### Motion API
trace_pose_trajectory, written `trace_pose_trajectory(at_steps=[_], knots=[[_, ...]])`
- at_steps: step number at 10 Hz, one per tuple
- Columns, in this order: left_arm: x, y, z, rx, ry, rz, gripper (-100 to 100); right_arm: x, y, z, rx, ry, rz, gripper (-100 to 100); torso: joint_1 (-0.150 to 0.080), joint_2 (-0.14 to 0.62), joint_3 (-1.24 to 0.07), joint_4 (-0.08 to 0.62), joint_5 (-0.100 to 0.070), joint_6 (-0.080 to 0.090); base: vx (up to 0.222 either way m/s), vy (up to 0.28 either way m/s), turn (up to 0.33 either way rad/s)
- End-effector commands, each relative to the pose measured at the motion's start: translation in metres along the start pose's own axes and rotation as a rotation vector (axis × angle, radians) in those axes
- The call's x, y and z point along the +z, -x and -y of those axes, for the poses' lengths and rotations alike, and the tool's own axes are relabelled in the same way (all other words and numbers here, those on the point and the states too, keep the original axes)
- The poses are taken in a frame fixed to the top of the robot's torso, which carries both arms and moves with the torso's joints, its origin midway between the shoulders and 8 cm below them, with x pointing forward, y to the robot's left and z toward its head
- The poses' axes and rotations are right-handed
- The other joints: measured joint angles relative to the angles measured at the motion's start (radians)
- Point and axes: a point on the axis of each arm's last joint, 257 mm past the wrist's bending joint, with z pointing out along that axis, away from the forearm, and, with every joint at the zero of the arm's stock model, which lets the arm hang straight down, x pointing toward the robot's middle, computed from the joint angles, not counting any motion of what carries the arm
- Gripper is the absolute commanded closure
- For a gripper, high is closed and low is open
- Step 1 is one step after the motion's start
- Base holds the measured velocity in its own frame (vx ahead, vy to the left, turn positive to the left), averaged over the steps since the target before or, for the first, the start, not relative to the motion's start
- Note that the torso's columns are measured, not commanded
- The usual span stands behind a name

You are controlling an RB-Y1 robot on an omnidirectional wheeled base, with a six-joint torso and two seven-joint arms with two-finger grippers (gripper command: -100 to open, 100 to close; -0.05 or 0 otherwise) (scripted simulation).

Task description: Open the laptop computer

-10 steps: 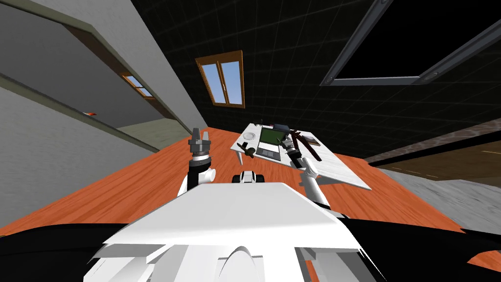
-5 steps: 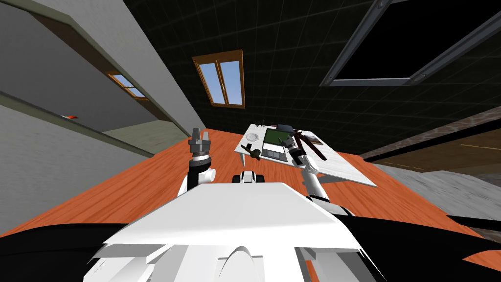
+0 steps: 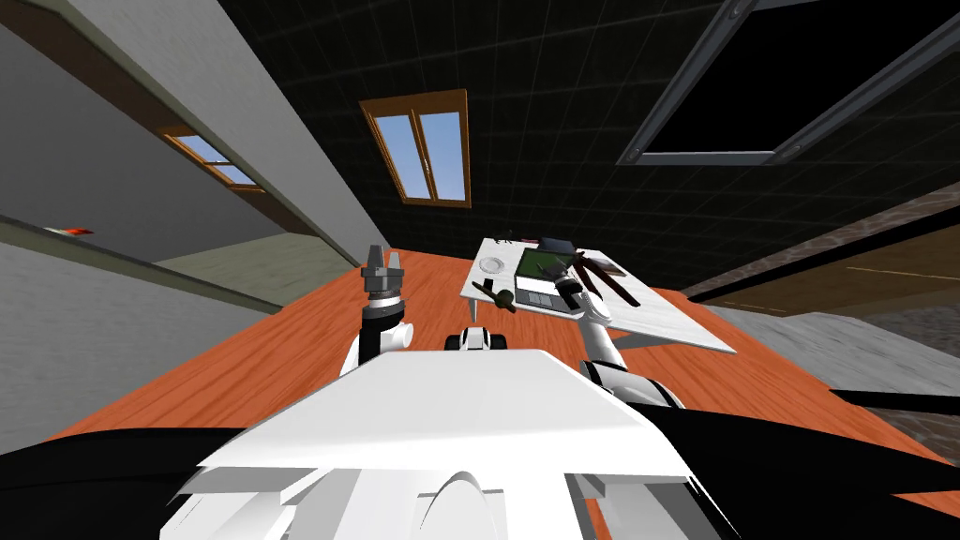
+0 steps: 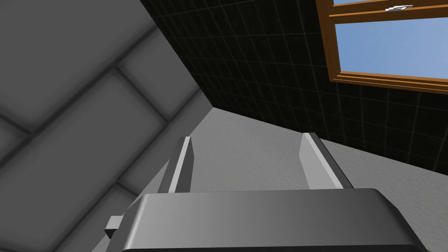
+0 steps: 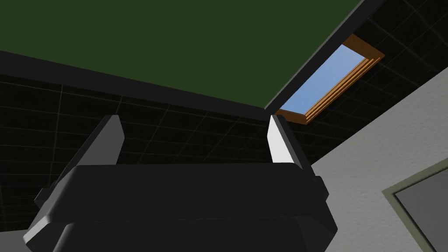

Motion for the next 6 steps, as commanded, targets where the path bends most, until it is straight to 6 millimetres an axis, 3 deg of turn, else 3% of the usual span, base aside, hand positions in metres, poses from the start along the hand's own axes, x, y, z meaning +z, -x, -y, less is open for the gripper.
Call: trace_pose_trajectory(at_steps=[1,6], knots=[[0.000,0.000,0.000,0.000,0.000,0.000,0,0.011,-0.016,0.022,-0.094,-0.026,-0.051,-100,0.000,0.001,0.000,0.000,0.000,0.000,0.083,0.214,-0.125],[0.000,0.000,0.000,0.000,0.000,0.000,0,0.017,-0.035,0.041,-0.167,-0.046,-0.107,-100,0.001,-0.001,-0.001,0.000,0.000,0.000,0.053,0.165,-0.054]])
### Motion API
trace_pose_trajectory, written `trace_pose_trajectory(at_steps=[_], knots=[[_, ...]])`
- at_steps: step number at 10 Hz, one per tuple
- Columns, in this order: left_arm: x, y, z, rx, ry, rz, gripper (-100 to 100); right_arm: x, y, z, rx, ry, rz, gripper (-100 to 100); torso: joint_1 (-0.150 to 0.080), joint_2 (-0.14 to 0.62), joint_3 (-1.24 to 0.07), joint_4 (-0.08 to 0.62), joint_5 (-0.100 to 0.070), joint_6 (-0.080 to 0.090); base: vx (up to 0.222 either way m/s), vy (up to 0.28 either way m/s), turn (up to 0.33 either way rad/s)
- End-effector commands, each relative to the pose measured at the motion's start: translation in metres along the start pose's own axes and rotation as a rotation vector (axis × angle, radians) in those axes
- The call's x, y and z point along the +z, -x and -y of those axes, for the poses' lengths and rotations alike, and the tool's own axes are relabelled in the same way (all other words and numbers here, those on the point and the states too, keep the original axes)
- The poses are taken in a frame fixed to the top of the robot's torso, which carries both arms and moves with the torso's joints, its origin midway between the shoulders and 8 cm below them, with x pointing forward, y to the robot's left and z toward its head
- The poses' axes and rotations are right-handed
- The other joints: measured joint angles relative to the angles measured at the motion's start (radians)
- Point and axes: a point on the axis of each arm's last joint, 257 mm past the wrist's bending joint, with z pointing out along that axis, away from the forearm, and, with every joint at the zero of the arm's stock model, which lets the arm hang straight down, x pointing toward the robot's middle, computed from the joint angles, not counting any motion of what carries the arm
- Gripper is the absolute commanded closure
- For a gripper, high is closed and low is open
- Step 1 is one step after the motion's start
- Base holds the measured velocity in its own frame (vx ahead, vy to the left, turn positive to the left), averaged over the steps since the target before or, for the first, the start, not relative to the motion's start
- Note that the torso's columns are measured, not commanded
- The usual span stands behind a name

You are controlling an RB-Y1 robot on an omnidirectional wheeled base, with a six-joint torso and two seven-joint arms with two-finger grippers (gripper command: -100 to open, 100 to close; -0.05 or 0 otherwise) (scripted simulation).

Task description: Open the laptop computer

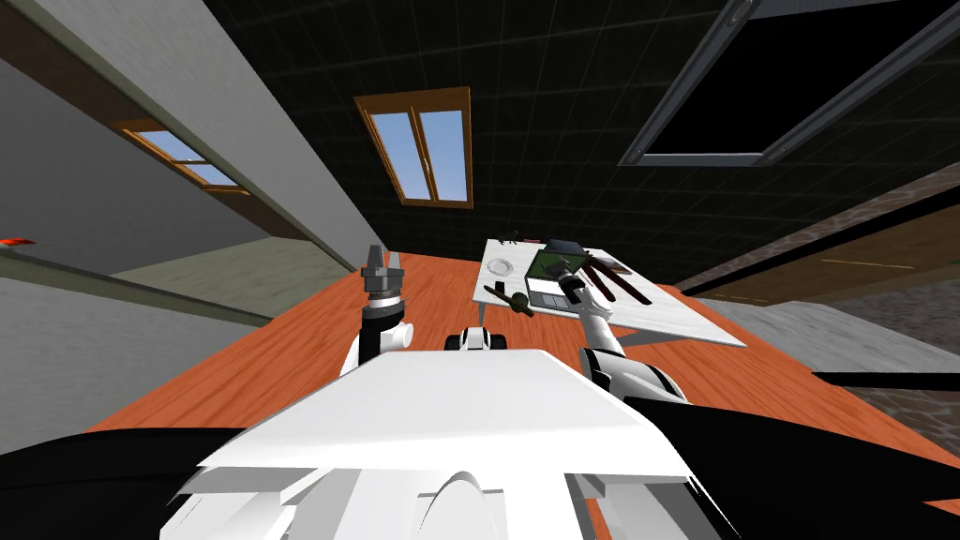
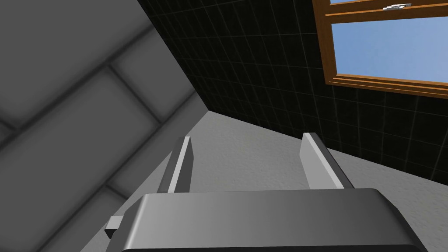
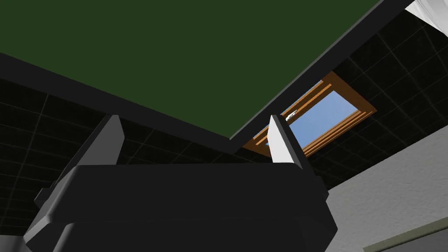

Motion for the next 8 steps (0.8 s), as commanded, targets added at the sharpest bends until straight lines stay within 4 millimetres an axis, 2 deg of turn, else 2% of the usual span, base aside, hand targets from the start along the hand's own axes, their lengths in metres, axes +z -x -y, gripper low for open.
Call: trace_pose_trajectory(at_steps=[1,2,3,5,8], knots=[[0.000,0.000,0.000,0.000,0.000,0.000,0,0.006,-0.013,0.014,-0.055,-0.014,-0.037,-100,-0.002,0.001,0.000,0.000,0.000,0.000,0.044,0.161,-0.058],[0.000,0.000,0.000,0.000,0.000,0.000,0,0.010,-0.016,0.023,-0.091,-0.023,-0.051,-100,0.001,0.000,0.000,0.000,0.000,0.000,0.073,0.231,-0.106],[0.000,0.000,0.000,0.000,0.000,0.000,0,0.009,-0.018,0.023,-0.089,-0.022,-0.056,-100,0.005,-0.001,-0.001,0.000,0.001,0.000,0.049,0.169,-0.037],[0.000,0.000,0.000,0.000,0.000,0.000,0,0.015,-0.028,0.039,-0.149,-0.037,-0.092,-100,-0.002,0.001,0.001,0.000,-0.001,0.000,0.039,0.171,-0.062],[0.000,0.000,0.000,0.000,0.000,0.000,0,0.020,-0.036,0.063,-0.222,-0.055,-0.132,-100,0.001,0.000,0.000,0.000,0.000,0.000,0.055,0.180,-0.074]])
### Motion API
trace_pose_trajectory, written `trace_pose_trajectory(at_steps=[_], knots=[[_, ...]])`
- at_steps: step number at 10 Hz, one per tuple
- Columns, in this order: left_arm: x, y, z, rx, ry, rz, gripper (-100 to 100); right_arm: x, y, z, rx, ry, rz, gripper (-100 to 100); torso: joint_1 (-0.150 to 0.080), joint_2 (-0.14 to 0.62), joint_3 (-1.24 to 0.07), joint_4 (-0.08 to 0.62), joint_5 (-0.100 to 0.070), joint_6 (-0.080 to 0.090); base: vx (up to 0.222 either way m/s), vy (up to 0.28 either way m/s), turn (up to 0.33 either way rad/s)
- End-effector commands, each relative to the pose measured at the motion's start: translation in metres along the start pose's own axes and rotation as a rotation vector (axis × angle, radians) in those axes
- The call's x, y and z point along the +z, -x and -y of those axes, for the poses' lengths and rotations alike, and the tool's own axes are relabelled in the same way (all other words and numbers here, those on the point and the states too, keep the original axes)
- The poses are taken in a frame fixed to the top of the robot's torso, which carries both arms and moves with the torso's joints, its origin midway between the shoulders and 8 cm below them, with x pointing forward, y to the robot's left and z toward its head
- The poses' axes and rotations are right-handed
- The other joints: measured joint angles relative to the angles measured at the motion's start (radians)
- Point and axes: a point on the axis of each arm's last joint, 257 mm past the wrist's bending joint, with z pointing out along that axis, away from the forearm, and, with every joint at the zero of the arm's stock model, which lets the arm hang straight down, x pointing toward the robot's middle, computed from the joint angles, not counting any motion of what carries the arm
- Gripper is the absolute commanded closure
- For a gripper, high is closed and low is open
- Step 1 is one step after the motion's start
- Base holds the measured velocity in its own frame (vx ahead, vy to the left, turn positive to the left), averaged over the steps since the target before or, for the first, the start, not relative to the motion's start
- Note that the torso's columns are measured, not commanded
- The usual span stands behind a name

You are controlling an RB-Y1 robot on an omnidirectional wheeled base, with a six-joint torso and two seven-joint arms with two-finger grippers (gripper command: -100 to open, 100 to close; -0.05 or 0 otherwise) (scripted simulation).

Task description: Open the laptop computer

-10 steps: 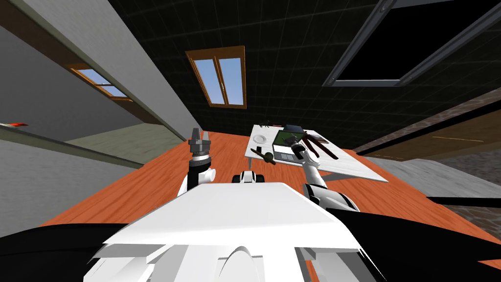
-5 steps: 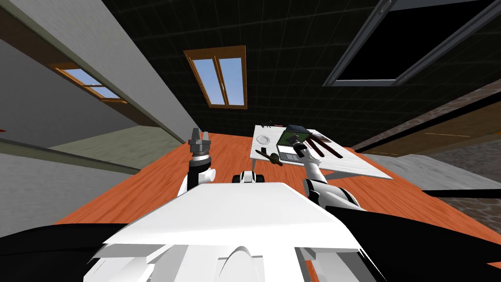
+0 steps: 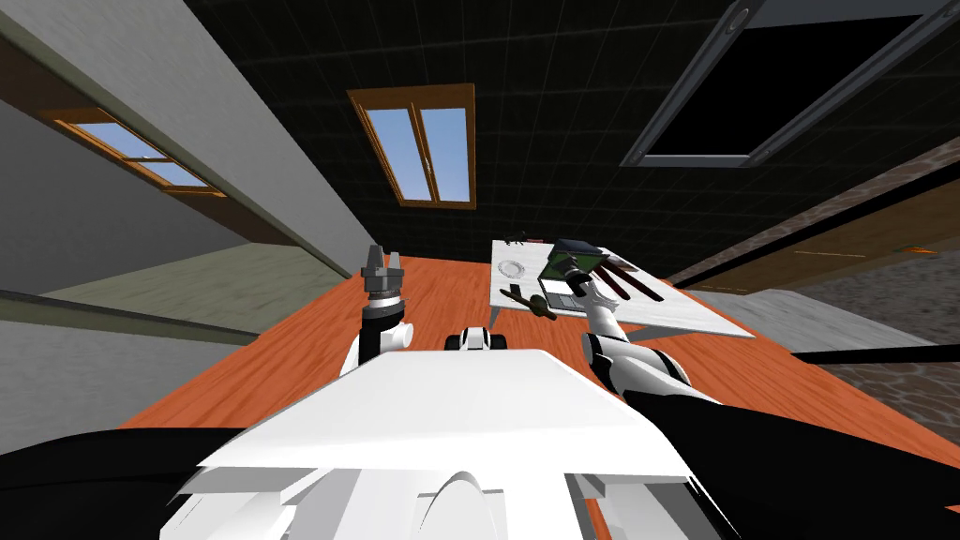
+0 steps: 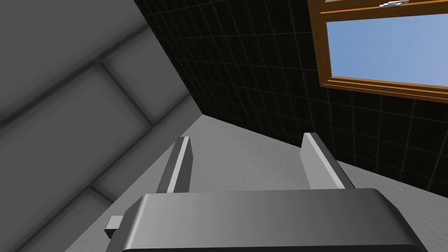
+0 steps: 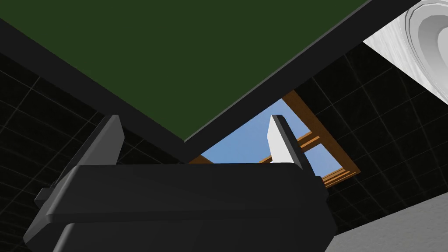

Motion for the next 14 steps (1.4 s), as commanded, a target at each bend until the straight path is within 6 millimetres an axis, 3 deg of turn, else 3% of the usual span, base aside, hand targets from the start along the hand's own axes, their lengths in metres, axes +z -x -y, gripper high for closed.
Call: trace_pose_trajectory(at_steps=[1,2,4,5,6,7,8,10,14], knots=[[0.000,0.000,0.000,0.000,0.000,0.000,0,0.005,-0.009,0.017,-0.056,-0.015,-0.031,-100,-0.001,0.001,0.000,0.000,0.000,0.000,0.029,0.163,-0.050],[0.000,0.000,0.000,0.000,0.000,0.000,0,0.006,-0.013,0.027,-0.085,-0.023,-0.046,-100,-0.001,0.001,0.001,0.000,0.000,0.000,0.040,0.161,-0.065],[0.000,0.000,0.000,0.000,0.000,0.000,0,0.005,-0.011,0.021,-0.072,-0.019,-0.038,-100,-0.005,0.001,0.001,0.000,-0.001,0.000,0.013,0.046,-0.006],[0.000,0.000,0.000,0.000,0.000,0.000,0,0.005,-0.010,0.020,-0.072,-0.019,-0.038,100,-0.007,0.001,0.001,0.000,-0.002,0.000,0.002,0.007,-0.003],[0.000,0.000,0.000,0.000,0.000,0.000,0,0.002,0.004,0.008,-0.067,-0.023,0.011,100,-0.004,0.001,0.001,0.000,-0.002,0.000,0.000,-0.051,-0.024],[0.000,0.000,0.000,0.000,0.000,0.000,0,0.003,0.005,-0.005,-0.055,-0.015,0.013,100,-0.005,0.000,0.000,0.000,-0.001,0.000,-0.003,-0.070,-0.014],[0.000,0.000,0.000,0.000,0.000,0.000,0,-0.002,0.018,-0.006,-0.051,-0.031,0.059,100,-0.003,0.000,0.000,0.000,-0.001,0.000,0.005,-0.093,-0.019],[0.000,0.000,0.000,0.000,0.000,0.000,0,0.000,0.019,-0.026,-0.057,-0.020,0.061,100,0.000,0.000,0.000,0.000,0.000,0.000,0.003,-0.053,-0.006],[0.000,0.000,0.000,0.000,0.000,0.000,0,-0.013,0.047,-0.058,-0.054,-0.055,0.144,100,-0.002,0.001,0.000,0.000,0.000,0.000,0.002,-0.060,-0.016]])
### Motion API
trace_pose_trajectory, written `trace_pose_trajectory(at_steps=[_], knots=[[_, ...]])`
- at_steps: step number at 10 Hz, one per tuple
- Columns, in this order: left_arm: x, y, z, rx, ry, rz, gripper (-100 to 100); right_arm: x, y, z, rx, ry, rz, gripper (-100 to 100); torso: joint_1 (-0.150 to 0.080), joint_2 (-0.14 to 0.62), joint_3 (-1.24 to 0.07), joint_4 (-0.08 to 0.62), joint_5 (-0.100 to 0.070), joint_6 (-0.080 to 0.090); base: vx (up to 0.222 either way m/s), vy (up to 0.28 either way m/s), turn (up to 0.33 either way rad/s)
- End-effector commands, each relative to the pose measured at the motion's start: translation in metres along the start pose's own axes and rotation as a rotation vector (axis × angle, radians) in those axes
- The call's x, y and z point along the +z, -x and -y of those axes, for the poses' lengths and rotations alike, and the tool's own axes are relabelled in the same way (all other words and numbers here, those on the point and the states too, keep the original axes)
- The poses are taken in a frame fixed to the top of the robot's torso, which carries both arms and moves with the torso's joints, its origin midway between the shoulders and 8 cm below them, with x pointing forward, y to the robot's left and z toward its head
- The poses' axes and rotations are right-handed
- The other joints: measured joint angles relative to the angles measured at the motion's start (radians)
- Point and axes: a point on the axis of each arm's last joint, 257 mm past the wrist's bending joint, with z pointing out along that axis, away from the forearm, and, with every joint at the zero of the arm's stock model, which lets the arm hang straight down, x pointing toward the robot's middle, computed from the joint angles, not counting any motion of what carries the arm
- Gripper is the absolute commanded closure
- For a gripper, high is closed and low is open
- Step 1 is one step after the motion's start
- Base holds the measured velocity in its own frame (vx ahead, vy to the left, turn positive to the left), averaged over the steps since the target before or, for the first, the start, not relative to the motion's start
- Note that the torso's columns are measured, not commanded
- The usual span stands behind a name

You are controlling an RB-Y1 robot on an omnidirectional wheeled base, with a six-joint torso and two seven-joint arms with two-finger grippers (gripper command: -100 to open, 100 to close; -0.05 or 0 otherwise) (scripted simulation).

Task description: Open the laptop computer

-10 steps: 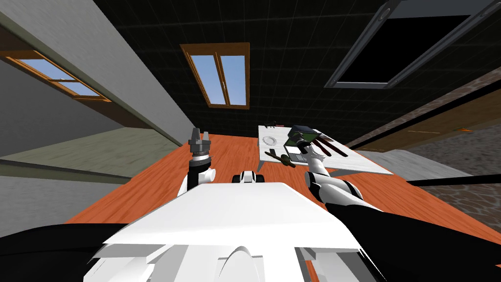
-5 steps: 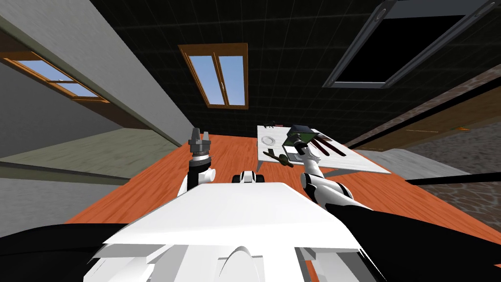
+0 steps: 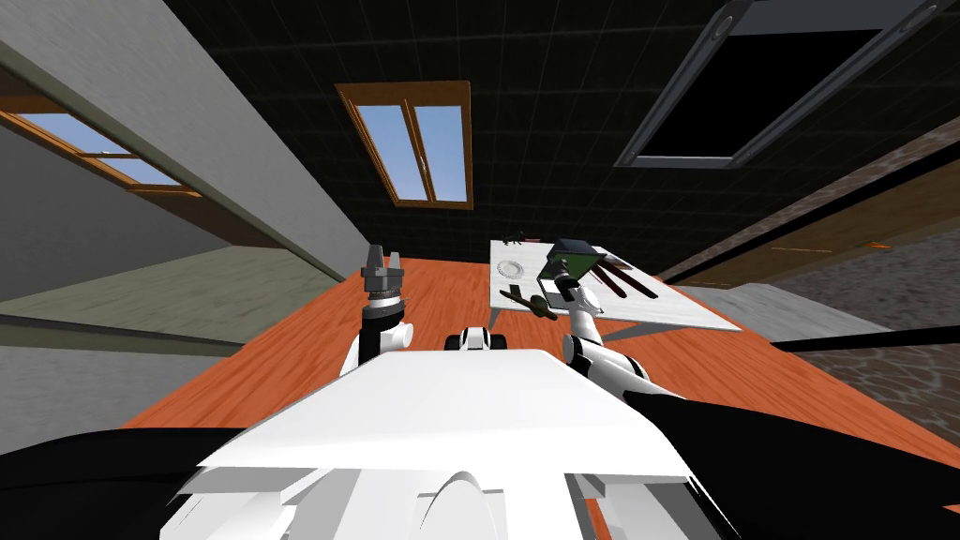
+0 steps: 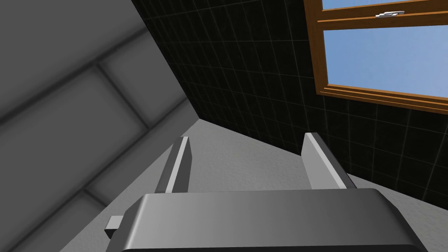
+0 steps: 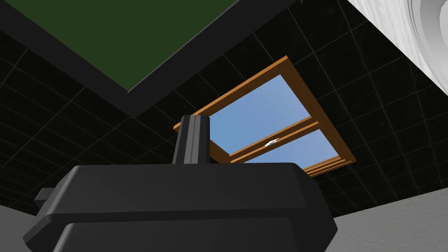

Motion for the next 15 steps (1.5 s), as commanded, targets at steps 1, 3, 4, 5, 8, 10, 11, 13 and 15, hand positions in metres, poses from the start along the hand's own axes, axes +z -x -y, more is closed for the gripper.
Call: trace_pose_trajectory(at_steps=[1,3,4,5,8,10,11,13,15], knots=[[0.000,0.000,0.000,0.000,0.000,0.000,0,-0.010,0.023,-0.007,-0.009,-0.042,0.058,100,0.001,0.000,0.000,0.000,0.000,0.000,0.008,-0.073,-0.027],[0.000,0.000,0.000,0.000,0.000,0.000,0,-0.010,0.028,-0.027,0.005,-0.037,0.060,100,0.002,-0.001,0.000,0.000,0.000,0.000,0.002,-0.053,-0.005],[0.000,0.000,0.000,0.000,0.000,0.000,0,-0.019,0.038,-0.022,-0.010,-0.074,0.089,100,0.004,-0.001,0.000,0.000,0.001,-0.001,0.000,-0.053,-0.019],[0.000,0.000,0.000,0.000,0.000,0.000,0,-0.019,0.041,-0.036,0.002,-0.071,0.087,100,0.002,0.000,0.000,0.000,0.001,0.000,0.004,-0.057,-0.016],[0.000,0.000,0.000,0.000,0.000,0.000,0,-0.029,0.052,-0.044,0.001,-0.110,0.107,100,0.001,0.000,0.000,0.000,0.000,0.000,0.002,-0.048,-0.012],[0.000,0.000,0.000,0.000,0.000,0.000,0,-0.041,0.061,-0.044,-0.016,-0.153,0.122,100,0.001,0.000,0.000,0.000,0.000,0.000,0.004,-0.070,-0.016],[0.000,0.000,0.000,0.000,0.000,0.000,0,-0.041,0.062,-0.049,-0.011,-0.153,0.120,100,0.002,-0.001,0.000,0.000,0.000,0.000,0.004,-0.035,0.003],[0.000,0.000,0.000,0.000,0.000,0.000,0,-0.054,0.070,-0.051,-0.022,-0.199,0.128,100,0.002,-0.001,0.000,0.000,0.001,0.000,0.006,-0.056,-0.018],[0.000,0.000,0.000,0.000,0.000,0.000,0,-0.068,0.076,-0.050,-0.043,-0.247,0.129,100,0.001,0.000,0.000,0.000,0.000,0.000,0.005,-0.074,-0.014]])
